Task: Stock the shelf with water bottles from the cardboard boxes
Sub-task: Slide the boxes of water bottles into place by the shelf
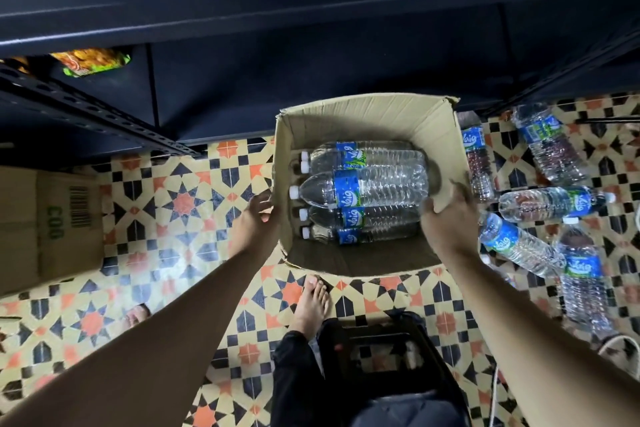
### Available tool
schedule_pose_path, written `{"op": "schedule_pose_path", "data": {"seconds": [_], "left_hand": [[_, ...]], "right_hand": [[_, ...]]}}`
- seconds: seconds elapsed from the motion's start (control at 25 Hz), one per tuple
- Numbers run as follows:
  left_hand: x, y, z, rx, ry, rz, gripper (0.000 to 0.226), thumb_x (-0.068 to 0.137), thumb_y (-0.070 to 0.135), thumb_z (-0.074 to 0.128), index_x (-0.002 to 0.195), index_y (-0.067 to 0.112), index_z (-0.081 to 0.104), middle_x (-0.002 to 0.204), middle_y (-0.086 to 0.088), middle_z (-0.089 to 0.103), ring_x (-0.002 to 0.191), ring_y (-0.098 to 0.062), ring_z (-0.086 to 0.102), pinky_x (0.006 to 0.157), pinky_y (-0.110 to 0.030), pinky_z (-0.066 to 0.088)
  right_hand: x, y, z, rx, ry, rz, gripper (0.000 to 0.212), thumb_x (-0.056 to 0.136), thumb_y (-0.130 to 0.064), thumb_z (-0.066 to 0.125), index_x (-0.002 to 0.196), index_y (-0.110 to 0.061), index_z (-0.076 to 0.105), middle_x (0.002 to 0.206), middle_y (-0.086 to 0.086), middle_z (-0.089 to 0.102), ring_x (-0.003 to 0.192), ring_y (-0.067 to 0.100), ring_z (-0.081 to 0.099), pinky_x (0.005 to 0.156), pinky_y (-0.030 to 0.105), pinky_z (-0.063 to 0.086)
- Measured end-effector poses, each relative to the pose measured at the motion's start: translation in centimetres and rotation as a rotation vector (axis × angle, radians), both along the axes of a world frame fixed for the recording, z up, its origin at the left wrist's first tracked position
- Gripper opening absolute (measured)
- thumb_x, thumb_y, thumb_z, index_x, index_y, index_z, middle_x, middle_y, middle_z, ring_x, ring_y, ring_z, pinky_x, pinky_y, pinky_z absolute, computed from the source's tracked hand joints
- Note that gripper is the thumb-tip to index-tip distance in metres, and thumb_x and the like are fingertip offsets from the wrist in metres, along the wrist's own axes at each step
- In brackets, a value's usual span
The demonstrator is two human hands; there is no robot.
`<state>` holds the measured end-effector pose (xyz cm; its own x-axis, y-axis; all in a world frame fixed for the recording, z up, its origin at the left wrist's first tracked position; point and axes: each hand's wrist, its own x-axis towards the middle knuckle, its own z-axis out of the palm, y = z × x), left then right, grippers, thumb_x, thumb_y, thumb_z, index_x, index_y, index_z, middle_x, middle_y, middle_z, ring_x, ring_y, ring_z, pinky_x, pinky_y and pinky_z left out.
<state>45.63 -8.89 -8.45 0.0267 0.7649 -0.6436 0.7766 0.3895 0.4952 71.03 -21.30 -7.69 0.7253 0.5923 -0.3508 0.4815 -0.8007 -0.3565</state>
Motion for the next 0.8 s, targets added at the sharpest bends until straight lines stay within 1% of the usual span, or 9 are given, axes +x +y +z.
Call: {"op": "schedule_pose_path", "data": {"seconds": [0.12, 0.16, 0.2, 0.32, 0.4, 0.52, 0.64, 0.72, 0.8], "left_hand": [[-2.7, 1.3, 2.0, -0.014, -0.017, -0.066, 0.041, 0.095, 0.036, 0.058, 0.132, 0.017, 0.055, 0.133, -0.006, 0.061, 0.115, -0.026, 0.061, 0.086, -0.028, 0.043], [-3.9, 2.0, 2.9, -0.015, -0.033, -0.066, 0.042, 0.095, 0.037, 0.059, 0.133, 0.017, 0.055, 0.135, -0.007, 0.06, 0.117, -0.026, 0.059, 0.091, -0.03, 0.044], [-5.3, 2.7, 3.8, -0.011, -0.057, -0.062, 0.043, 0.095, 0.037, 0.059, 0.133, 0.018, 0.055, 0.135, -0.008, 0.06, 0.116, -0.025, 0.059, 0.095, -0.032, 0.045], [-10.7, 5.3, 6.5, 0.022, -0.103, -0.056, 0.048, 0.094, 0.041, 0.06, 0.138, 0.024, 0.052, 0.129, -0.006, 0.062, 0.11, -0.024, 0.061, 0.095, -0.033, 0.047], [-15.2, 6.8, 8.1, 0.052, -0.121, -0.043, 0.049, 0.093, 0.041, 0.061, 0.139, 0.028, 0.051, 0.124, -0.002, 0.063, 0.106, -0.022, 0.061, 0.089, -0.032, 0.049], [-24.3, 9.3, 10.4, 0.048, -0.159, 0.018, 0.046, 0.093, 0.041, 0.061, 0.137, 0.031, 0.052, 0.112, 0.004, 0.062, 0.085, -0.011, 0.064, 0.071, -0.027, 0.048], [-33.9, 11.9, 11.7, 0.074, -0.186, 0.076, 0.039, 0.089, 0.048, 0.063, 0.124, 0.031, 0.06, 0.107, 0.008, 0.066, 0.095, -0.014, 0.066, 0.072, -0.025, 0.048], [-40.4, 14.0, 12.2, 0.091, -0.172, 0.107, 0.035, 0.087, 0.048, 0.063, 0.116, 0.028, 0.063, 0.103, 0.001, 0.069, 0.094, -0.02, 0.066, 0.07, -0.026, 0.046], [-45.8, 15.8, 12.2, 0.084, -0.133, 0.146, 0.039, 0.089, 0.042, 0.064, 0.126, 0.027, 0.06, 0.105, -0.005, 0.068, 0.085, -0.025, 0.063, 0.072, -0.028, 0.044]], "right_hand": [[-3.8, 2.7, 1.9, -0.069, 0.167, 0.076, 0.07, 0.09, -0.048, 0.049, 0.15, -0.019, 0.029, 0.14, 0.012, 0.047, 0.101, 0.022, 0.06, 0.081, 0.04, 0.056], [-5.4, 3.9, 3.0, -0.077, 0.205, 0.088, 0.069, 0.091, -0.047, 0.05, 0.15, -0.021, 0.028, 0.14, 0.011, 0.047, 0.094, 0.021, 0.062, 0.077, 0.036, 0.056], [-7.0, 5.0, 3.8, -0.054, 0.227, 0.101, 0.066, 0.093, -0.044, 0.053, 0.15, -0.022, 0.028, 0.142, 0.008, 0.046, 0.093, 0.021, 0.062, 0.078, 0.033, 0.056], [-13.3, 8.3, 7.2, 0.037, 0.285, 0.067, 0.06, 0.096, -0.035, 0.059, 0.149, -0.021, 0.035, 0.15, 0.004, 0.043, 0.12, 0.022, 0.053, 0.104, 0.036, 0.042], [-18.2, 10.4, 9.0, 0.071, 0.307, 0.04, 0.059, 0.095, -0.035, 0.06, 0.148, -0.023, 0.038, 0.149, 0.001, 0.045, 0.132, 0.021, 0.045, 0.106, 0.034, 0.037], [-27.6, 13.5, 10.7, 0.112, 0.333, 0.057, 0.059, 0.094, -0.036, 0.061, 0.147, -0.025, 0.038, 0.145, 0.0, 0.048, 0.123, 0.016, 0.05, 0.099, 0.03, 0.042], [-37.4, 16.3, 11.9, 0.132, 0.382, 0.064, 0.06, 0.095, -0.037, 0.06, 0.148, -0.027, 0.035, 0.15, -0.003, 0.042, 0.132, 0.017, 0.045, 0.106, 0.031, 0.039], [-44.0, 18.6, 12.3, 0.145, 0.403, 0.083, 0.061, 0.094, -0.038, 0.06, 0.148, -0.029, 0.035, 0.15, -0.003, 0.043, 0.132, 0.017, 0.046, 0.108, 0.039, 0.041], [-49.4, 20.5, 12.3, 0.149, 0.404, 0.123, 0.06, 0.093, -0.041, 0.06, 0.147, -0.032, 0.036, 0.146, -0.001, 0.048, 0.124, 0.017, 0.052, 0.106, 0.043, 0.044]]}}
